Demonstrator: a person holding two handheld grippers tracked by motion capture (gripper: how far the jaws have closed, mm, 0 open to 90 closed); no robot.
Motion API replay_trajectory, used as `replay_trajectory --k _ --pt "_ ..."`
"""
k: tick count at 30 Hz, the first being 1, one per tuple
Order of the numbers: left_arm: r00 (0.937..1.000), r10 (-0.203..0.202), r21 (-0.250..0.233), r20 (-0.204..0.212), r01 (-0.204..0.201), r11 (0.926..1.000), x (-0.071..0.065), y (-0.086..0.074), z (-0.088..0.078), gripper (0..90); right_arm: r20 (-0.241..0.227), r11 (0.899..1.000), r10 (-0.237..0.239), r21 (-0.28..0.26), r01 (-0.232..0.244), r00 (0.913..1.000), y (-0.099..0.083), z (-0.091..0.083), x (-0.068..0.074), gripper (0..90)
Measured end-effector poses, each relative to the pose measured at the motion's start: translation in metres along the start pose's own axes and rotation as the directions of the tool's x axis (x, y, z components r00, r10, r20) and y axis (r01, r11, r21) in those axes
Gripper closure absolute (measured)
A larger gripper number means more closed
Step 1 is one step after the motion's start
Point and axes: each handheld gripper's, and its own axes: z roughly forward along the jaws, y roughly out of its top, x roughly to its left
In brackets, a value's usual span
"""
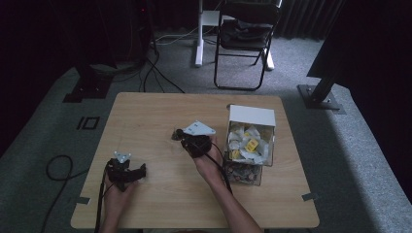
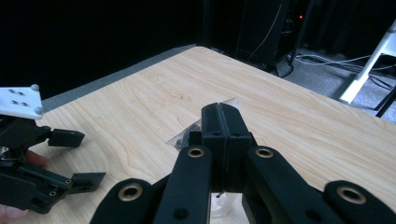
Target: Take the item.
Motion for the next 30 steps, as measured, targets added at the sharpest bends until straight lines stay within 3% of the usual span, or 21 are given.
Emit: replay_trajectory --k 14,15,17,21,30 --pt "1.0 0.0 0.0 0.0 0.0 1.0 0.0 0.0 0.0 11.1 0.014 1.0 -0.001 0.011 0.001 0.9999 0.005 0.017 -0.002 90.0" --pt "1.0 0.0 0.0 0.0 0.0 1.0 0.0 0.0 0.0 11.1 0.01 1.0 0.003 0.002 -0.003 0.9999 0.005 0.019 -0.002 87.4" --pt "1.0 0.0 0.001 0.0 0.0 1.0 0.0 0.0 0.0 11.1 -0.007 1.0 0.021 -0.022 -0.021 0.9998 0.005 0.022 -0.003 66.5" --pt "1.0 0.0 0.001 0.0 0.0 1.0 0.0 0.0 0.0 11.1 -0.014 0.999 0.027 -0.018 -0.027 0.9995 0.003 0.024 -0.004 46.4" --pt "1.0 0.0 -0.001 0.0 0.0 1.0 0.0 0.0 0.0 11.1 -0.019 1.0 0.019 -0.017 -0.019 0.9997 0.003 0.018 -0.003 35.8"
